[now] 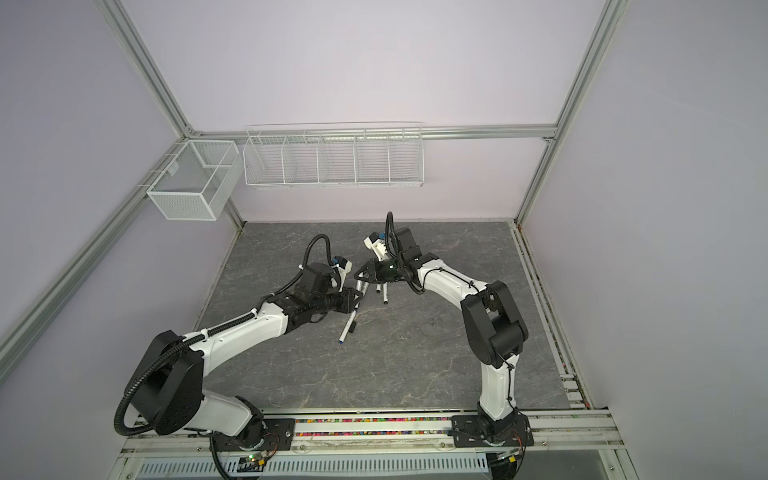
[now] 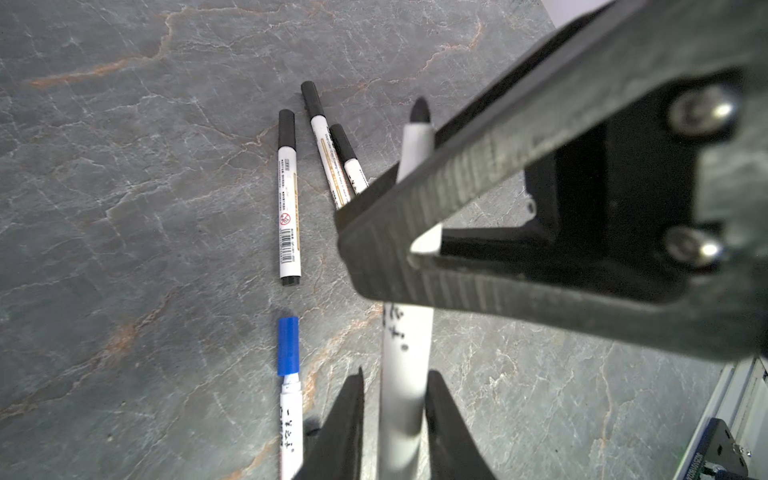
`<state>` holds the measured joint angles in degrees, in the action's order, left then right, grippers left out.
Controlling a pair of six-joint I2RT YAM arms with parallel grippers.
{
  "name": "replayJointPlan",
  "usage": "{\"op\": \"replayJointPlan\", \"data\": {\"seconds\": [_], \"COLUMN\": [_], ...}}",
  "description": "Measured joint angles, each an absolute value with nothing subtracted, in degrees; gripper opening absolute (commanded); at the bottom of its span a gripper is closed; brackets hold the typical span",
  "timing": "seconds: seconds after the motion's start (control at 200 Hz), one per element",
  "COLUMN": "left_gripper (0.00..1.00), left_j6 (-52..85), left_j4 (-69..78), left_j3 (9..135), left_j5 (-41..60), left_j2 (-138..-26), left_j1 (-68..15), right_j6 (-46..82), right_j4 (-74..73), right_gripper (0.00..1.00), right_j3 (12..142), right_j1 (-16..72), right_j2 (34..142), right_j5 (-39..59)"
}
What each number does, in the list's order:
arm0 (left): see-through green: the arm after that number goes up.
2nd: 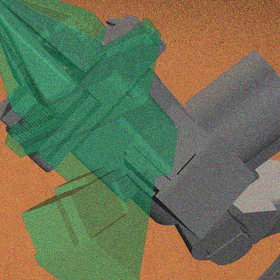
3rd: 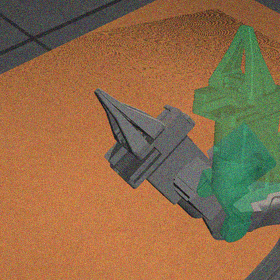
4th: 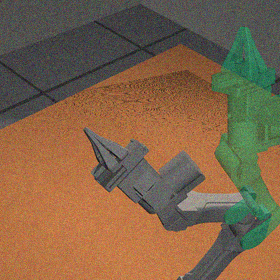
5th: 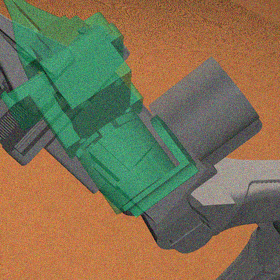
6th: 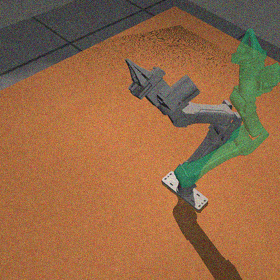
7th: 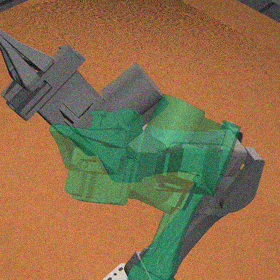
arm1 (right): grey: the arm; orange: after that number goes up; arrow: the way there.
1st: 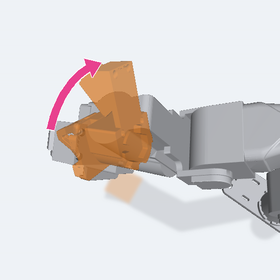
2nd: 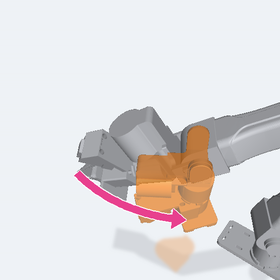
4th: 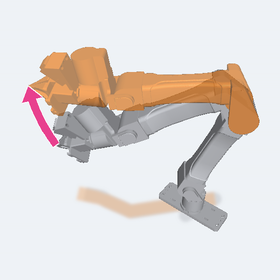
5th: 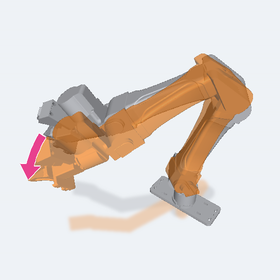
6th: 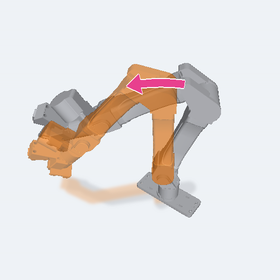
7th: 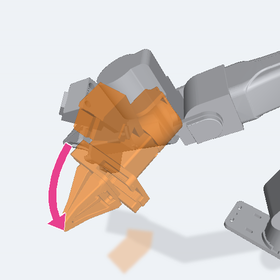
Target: Insert the pens into the pen caps
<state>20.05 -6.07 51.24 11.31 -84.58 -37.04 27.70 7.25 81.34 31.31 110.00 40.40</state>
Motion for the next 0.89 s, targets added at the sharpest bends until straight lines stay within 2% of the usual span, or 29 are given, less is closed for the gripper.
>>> {"op": "replayJointPlan", "data": {"seconds": [0.355, 0.405, 0.51, 0.55, 0.735, 0.895], "left_gripper": [0.25, 0.21, 0.06, 0.00, 0.00, 0.00], "left_j6": [20.05, 20.05, 19.99, 20.18, 20.99, 24.75], "left_j4": [-4.64, -4.47, -4.32, -4.27, -3.18, -3.97], "left_j3": [51.55, 51.66, 51.66, 51.66, 49.95, 46.92], "left_j5": [13.58, 13.63, 13.67, 13.61, 10.20, 0.03], "left_j2": [-85.45, -85.78, -86.13, -86.13, -84.40, -79.68], "left_j1": [-37.04, -37.04, -37.04, -37.04, -37.15, -36.73], "right_j6": [28.73, 28.75, 28.82, 28.95, 27.27, 19.92], "right_j4": [6.48, 6.48, 6.33, 6.17, 7.42, 16.14], "right_gripper": [0.14, 0.14, 0.15, 0.18, 0.45, 0.53], "right_j3": [81.21, 81.21, 81.03, 80.86, 79.53, 79.29], "right_j1": [31.05, 30.98, 30.72, 30.63, 30.48, 32.40], "right_j2": [109.97, 109.97, 109.97, 109.95, 108.97, 108.22], "right_j5": [41.67, 41.78, 42.11, 42.17, 42.30, 38.24]}}
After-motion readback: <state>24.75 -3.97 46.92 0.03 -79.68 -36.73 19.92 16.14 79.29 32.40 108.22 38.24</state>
